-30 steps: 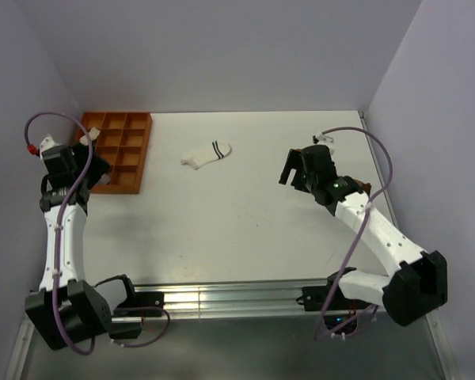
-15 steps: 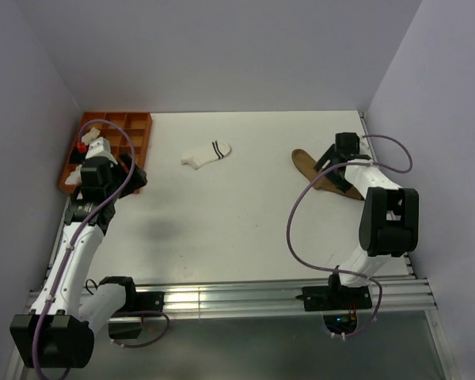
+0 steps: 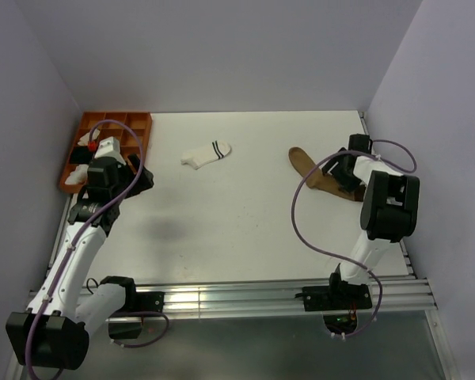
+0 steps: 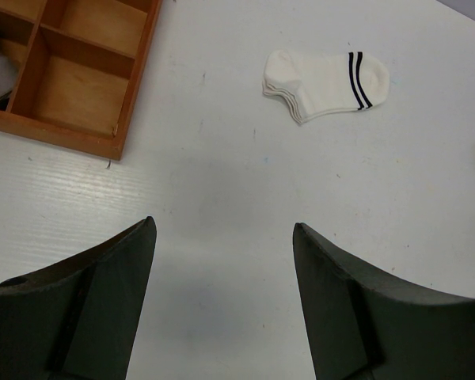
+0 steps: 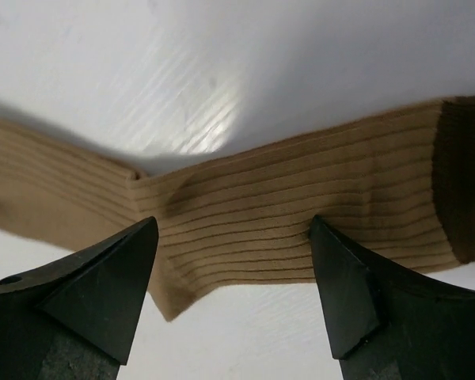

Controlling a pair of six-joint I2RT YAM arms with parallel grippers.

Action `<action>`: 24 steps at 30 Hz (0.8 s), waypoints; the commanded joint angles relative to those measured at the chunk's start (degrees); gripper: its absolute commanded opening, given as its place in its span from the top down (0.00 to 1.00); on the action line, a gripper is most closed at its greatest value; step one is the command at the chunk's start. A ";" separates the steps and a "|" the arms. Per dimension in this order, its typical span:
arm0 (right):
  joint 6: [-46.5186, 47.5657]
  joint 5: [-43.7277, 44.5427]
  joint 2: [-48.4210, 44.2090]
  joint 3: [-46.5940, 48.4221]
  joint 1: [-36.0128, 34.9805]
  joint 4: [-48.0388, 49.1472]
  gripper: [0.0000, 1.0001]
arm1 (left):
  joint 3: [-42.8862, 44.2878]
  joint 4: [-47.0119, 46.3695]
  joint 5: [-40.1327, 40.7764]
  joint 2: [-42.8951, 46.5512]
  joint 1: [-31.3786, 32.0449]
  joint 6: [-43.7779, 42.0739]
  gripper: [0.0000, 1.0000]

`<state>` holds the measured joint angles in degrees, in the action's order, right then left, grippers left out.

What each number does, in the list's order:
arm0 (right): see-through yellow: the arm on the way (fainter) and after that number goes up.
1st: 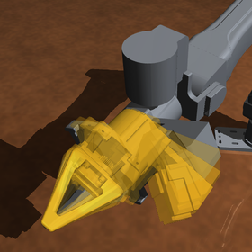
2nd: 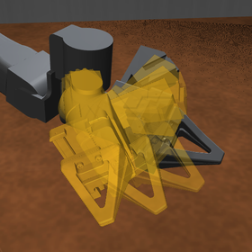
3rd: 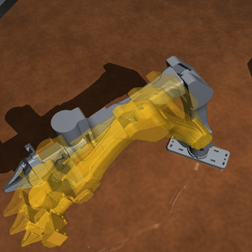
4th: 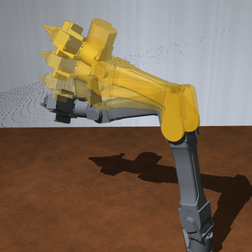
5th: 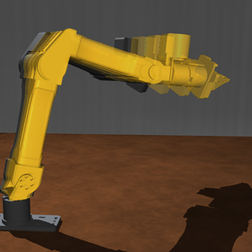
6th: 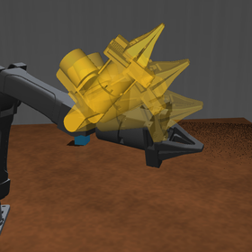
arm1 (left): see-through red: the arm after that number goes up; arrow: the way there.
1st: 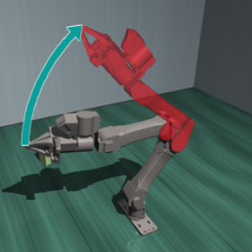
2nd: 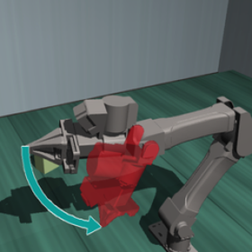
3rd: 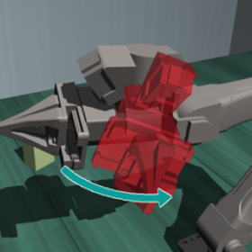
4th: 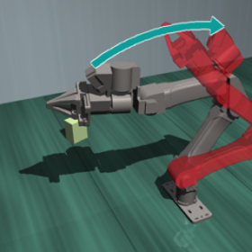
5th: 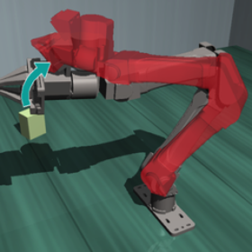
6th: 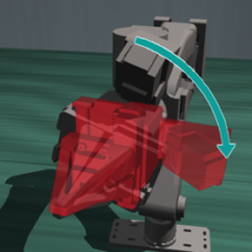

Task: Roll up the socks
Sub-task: Adjust the sock at the center of the board.

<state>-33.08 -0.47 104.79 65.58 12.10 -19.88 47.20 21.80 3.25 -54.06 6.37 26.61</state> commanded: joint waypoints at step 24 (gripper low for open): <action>-3.13 12.52 -26.22 -16.18 -32.69 -8.95 0.29 | 1.05 -0.88 0.18 -0.08 1.19 -0.95 0.26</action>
<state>-39.16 6.42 80.18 52.18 -23.79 -24.91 47.20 21.91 3.33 -54.26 7.33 26.61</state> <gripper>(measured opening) 0.715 0.742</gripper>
